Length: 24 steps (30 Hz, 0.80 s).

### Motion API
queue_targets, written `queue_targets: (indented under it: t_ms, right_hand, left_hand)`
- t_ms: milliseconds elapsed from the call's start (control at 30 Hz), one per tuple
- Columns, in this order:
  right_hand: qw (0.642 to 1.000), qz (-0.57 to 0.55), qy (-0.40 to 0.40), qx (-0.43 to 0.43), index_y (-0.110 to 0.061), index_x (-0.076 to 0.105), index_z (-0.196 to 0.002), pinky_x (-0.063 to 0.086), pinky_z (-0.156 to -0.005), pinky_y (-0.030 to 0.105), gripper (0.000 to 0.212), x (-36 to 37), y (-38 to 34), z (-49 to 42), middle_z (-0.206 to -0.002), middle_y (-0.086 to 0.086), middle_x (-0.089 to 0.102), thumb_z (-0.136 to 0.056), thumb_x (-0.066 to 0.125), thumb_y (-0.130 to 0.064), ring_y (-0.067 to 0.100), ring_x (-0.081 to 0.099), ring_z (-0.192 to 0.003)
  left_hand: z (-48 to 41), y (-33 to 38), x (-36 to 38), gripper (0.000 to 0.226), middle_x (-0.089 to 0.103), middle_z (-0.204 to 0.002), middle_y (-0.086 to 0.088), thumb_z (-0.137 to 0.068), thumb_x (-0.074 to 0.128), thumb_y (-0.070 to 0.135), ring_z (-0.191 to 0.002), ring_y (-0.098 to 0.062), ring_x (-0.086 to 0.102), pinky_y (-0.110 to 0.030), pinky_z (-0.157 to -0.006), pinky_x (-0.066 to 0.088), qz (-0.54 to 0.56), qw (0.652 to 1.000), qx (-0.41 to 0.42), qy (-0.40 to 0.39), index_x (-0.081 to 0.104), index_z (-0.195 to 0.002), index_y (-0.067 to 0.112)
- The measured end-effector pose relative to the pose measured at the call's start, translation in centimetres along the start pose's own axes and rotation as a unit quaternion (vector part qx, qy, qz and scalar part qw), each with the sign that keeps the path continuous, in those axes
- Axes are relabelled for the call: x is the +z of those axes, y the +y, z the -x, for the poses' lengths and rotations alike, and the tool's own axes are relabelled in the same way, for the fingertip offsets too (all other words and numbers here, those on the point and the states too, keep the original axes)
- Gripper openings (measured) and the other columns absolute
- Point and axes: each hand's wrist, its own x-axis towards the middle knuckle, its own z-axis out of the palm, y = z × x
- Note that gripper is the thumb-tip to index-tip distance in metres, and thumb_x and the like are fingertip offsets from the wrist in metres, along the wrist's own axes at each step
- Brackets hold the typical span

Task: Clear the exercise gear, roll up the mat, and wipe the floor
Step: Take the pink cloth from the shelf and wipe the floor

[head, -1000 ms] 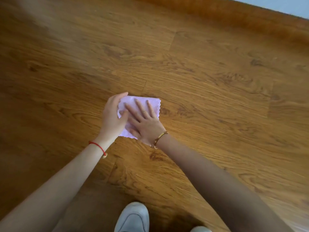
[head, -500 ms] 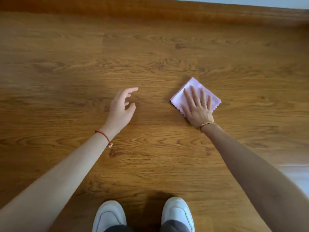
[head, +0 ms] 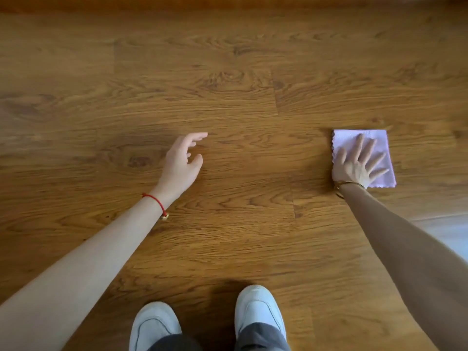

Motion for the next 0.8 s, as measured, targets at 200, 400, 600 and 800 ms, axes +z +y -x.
queue_targets:
  t_ms: [200, 400, 600, 800]
  right_hand:
    - [0.982, 0.038, -0.042, -0.178, -0.035, -0.008, -0.156, -0.017, -0.116, 0.060, 0.063, 2.6, -8.7, 2.1, -0.165, -0.004, -0.015, -0.100, 0.015, -0.051, 0.033, -0.021, -0.150]
    - [0.900, 0.089, -0.059, -0.422, -0.031, 0.001, -0.158, -0.009, -0.118, 0.062, 0.061, 6.5, -15.0, 8.8, -0.167, -0.005, -0.004, -0.102, 0.020, -0.049, 0.034, -0.013, -0.152]
    - [0.768, 0.136, -0.059, -0.623, -0.028, 0.011, -0.158, 0.005, -0.118, 0.063, 0.060, 10.0, -17.2, 17.4, -0.167, -0.002, 0.008, -0.103, 0.027, -0.047, 0.036, -0.001, -0.153]
    - [0.706, 0.150, -0.075, -0.688, -0.029, 0.013, -0.158, 0.003, -0.119, 0.063, 0.060, 12.2, -22.9, 20.3, -0.166, -0.002, 0.010, -0.102, 0.027, -0.047, 0.036, 0.001, -0.153]
  left_hand:
    - [0.3, -1.6, -1.1, 0.046, 0.056, -0.139, -0.002, -0.093, 0.057, 0.000, -0.133, -0.015, 0.047, -0.029, -0.112, 0.037, -0.050, 0.997, 0.007, 0.059, 0.055, -0.137, 0.014]
    - [2.0, -5.1, -3.3, 0.050, 0.052, -0.144, -0.009, -0.093, 0.059, 0.004, -0.138, -0.024, 0.043, -0.036, -0.119, 0.032, -0.122, 0.985, -0.025, 0.119, 0.050, -0.142, 0.008]
    - [4.4, -8.2, -6.2, 0.053, 0.053, -0.142, -0.013, -0.089, 0.060, 0.005, -0.138, -0.031, 0.043, -0.052, -0.115, 0.035, -0.164, 0.965, -0.068, 0.195, 0.050, -0.141, 0.008]
    - [7.0, -10.6, -9.7, 0.053, 0.050, -0.146, -0.012, -0.090, 0.058, 0.004, -0.141, -0.031, 0.040, -0.049, -0.118, 0.031, -0.166, 0.949, -0.123, 0.238, 0.050, -0.141, 0.010]
